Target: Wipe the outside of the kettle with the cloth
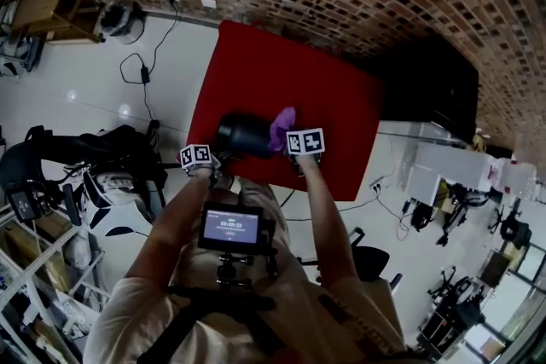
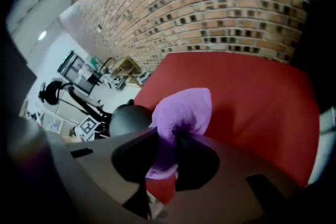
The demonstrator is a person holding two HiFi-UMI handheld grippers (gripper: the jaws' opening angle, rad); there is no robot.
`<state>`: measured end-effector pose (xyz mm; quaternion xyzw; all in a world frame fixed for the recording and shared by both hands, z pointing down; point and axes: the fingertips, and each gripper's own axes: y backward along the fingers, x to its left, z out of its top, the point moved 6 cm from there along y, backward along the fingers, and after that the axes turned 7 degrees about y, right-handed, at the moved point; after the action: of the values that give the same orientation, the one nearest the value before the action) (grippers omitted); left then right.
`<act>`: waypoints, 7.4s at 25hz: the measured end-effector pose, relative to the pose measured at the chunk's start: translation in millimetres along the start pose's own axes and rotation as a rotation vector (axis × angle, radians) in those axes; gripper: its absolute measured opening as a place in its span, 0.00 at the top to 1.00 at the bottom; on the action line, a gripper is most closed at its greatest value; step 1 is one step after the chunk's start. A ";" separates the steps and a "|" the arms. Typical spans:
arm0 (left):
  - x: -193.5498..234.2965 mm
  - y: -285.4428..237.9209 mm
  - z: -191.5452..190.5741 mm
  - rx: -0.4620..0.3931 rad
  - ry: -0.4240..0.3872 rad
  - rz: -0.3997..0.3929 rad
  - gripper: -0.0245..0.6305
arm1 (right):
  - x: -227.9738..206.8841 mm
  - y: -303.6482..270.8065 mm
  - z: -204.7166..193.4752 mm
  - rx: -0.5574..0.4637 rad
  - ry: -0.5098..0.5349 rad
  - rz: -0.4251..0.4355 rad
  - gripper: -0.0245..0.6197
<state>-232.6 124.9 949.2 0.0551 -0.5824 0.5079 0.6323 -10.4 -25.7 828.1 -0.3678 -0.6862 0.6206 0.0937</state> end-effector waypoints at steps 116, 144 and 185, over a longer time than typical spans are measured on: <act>-237.0 -2.4 -57.0 -0.082 -1.678 0.294 0.79 | 49.0 48.4 -140.0 -0.336 -0.269 0.250 0.82; -163.5 70.8 -83.9 -0.027 -1.912 0.321 0.72 | 40.1 20.3 -172.0 -0.535 -0.363 0.155 0.81; -198.3 166.7 -226.7 -0.644 -1.072 0.034 0.72 | 17.9 296.3 -255.6 -0.963 0.200 -0.187 0.81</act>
<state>-157.6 239.9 633.4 0.0997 -0.9433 0.2185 0.2291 241.6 173.3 603.7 -0.3641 -0.9124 0.1838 0.0337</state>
